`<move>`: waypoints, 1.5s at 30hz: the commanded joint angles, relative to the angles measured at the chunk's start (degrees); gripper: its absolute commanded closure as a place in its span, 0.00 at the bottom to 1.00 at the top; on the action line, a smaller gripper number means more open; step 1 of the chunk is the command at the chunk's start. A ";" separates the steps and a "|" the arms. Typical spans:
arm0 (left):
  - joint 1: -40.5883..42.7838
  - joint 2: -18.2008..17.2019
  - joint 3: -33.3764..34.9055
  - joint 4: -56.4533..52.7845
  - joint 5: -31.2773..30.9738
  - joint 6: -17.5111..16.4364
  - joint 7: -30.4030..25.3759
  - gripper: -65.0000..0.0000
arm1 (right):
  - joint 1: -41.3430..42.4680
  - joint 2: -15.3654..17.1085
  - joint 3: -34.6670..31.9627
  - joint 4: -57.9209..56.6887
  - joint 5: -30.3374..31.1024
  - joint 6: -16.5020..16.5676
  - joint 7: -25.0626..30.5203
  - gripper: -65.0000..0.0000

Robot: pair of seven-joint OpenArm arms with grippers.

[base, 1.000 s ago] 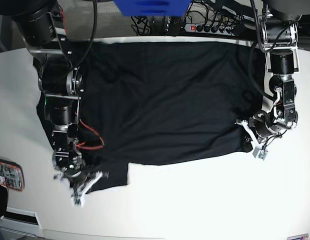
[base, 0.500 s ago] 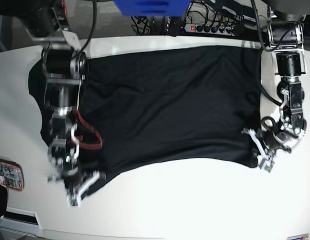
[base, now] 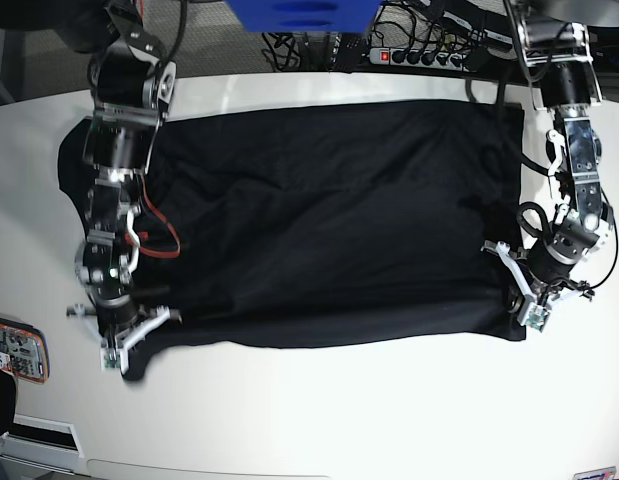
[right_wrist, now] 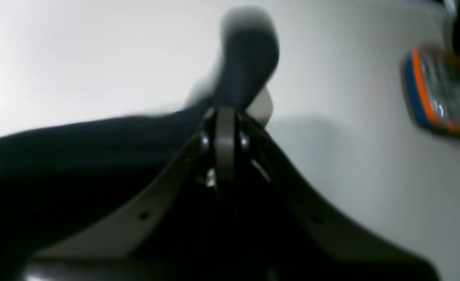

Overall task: Fold the T-shirt properly
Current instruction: 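Lift the side edges and fold them toward the collar edge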

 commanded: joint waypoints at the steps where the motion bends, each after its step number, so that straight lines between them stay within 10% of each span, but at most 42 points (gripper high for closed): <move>1: 0.29 -0.28 -0.99 2.52 -0.15 0.47 -1.13 1.00 | 2.64 0.18 -0.16 2.19 0.82 0.17 2.84 1.00; 27: 16.29 4.21 -3.63 11.32 -0.59 0.47 -1.39 1.00 | -14.33 0.18 5.38 19.33 0.73 0.17 2.84 1.00; 34: 25.26 6.05 -3.54 15.98 -0.50 0.47 -11.59 1.00 | -18.81 0.09 5.47 24.69 0.73 -2.56 2.84 1.00; 45: 29.48 6.23 -3.63 16.15 -0.67 0.47 -11.85 1.00 | -24.00 0.01 5.47 31.99 0.73 -3.18 2.84 1.00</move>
